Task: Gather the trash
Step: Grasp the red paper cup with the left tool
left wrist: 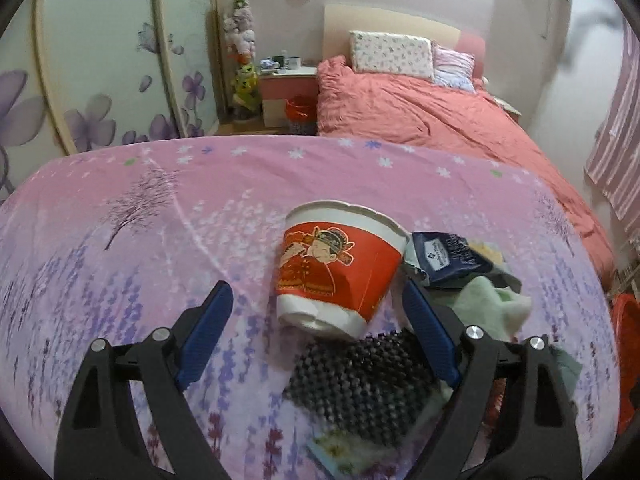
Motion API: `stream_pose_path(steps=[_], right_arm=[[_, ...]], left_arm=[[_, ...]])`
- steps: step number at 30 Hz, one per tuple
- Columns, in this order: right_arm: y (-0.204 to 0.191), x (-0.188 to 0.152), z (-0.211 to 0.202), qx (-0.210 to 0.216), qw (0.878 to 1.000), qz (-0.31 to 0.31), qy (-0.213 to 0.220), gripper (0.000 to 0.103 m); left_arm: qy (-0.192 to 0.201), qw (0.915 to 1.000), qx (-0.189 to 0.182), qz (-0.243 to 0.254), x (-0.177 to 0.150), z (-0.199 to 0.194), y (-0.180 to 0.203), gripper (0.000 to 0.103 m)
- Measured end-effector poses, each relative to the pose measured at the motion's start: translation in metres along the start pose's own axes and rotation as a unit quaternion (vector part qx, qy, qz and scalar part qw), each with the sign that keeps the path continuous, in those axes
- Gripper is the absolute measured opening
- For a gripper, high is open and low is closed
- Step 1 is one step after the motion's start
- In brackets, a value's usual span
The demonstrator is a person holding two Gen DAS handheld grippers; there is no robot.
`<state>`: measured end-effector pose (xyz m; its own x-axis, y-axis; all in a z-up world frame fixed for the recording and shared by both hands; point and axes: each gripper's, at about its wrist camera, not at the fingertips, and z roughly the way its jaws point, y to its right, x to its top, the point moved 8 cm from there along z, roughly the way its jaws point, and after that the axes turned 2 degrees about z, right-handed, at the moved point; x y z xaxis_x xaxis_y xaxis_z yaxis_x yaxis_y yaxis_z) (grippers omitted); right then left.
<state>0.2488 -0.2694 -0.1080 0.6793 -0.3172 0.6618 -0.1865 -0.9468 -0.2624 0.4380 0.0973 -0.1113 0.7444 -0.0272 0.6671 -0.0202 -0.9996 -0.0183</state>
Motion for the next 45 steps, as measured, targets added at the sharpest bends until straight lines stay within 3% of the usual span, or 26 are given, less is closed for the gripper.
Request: stream_pose_path(steps=[5, 8, 14, 26, 31, 38, 41, 43, 45], right_arm=[[-0.019, -0.005, 0.010, 0.005, 1.000, -0.015, -0.013, 0.069], [-0.028, -0.007, 0.013, 0.008, 1.000, -0.021, -0.018, 0.069], [-0.047, -0.011, 0.014, 0.013, 0.999, -0.030, -0.024, 0.069], [-0.101, -0.016, 0.012, 0.051, 0.997, -0.058, -0.021, 0.068], [-0.140, -0.016, 0.024, 0.069, 0.995, -0.075, -0.021, 0.054], [-0.165, -0.009, 0.052, 0.056, 0.995, -0.078, -0.034, 0.048], [-0.170, -0.014, 0.063, 0.048, 0.995, -0.076, -0.044, 0.039], [-0.170, -0.017, 0.065, 0.043, 0.995, -0.082, -0.046, 0.021], [-0.170, -0.021, 0.066, 0.042, 0.994, -0.085, -0.051, 0.010]], left_arm=[[-0.017, 0.9997, 0.008, 0.015, -0.003, 0.023, 0.006, 0.085], [-0.025, 0.9995, 0.008, 0.015, 0.001, 0.035, 0.007, 0.074], [-0.020, 0.9989, 0.029, 0.029, 0.001, 0.035, 0.000, 0.073], [-0.023, 0.9974, 0.069, -0.001, -0.055, -0.014, -0.085, 0.073], [-0.007, 0.9977, 0.066, 0.009, -0.070, -0.024, -0.090, 0.073], [0.001, 0.9985, 0.055, -0.005, -0.075, -0.025, -0.094, 0.074], [0.002, 0.9990, 0.040, -0.019, -0.077, -0.027, -0.099, 0.075], [0.001, 0.9992, 0.031, -0.026, -0.078, -0.027, -0.101, 0.075], [-0.007, 0.9992, 0.024, -0.031, -0.079, -0.023, -0.102, 0.075]])
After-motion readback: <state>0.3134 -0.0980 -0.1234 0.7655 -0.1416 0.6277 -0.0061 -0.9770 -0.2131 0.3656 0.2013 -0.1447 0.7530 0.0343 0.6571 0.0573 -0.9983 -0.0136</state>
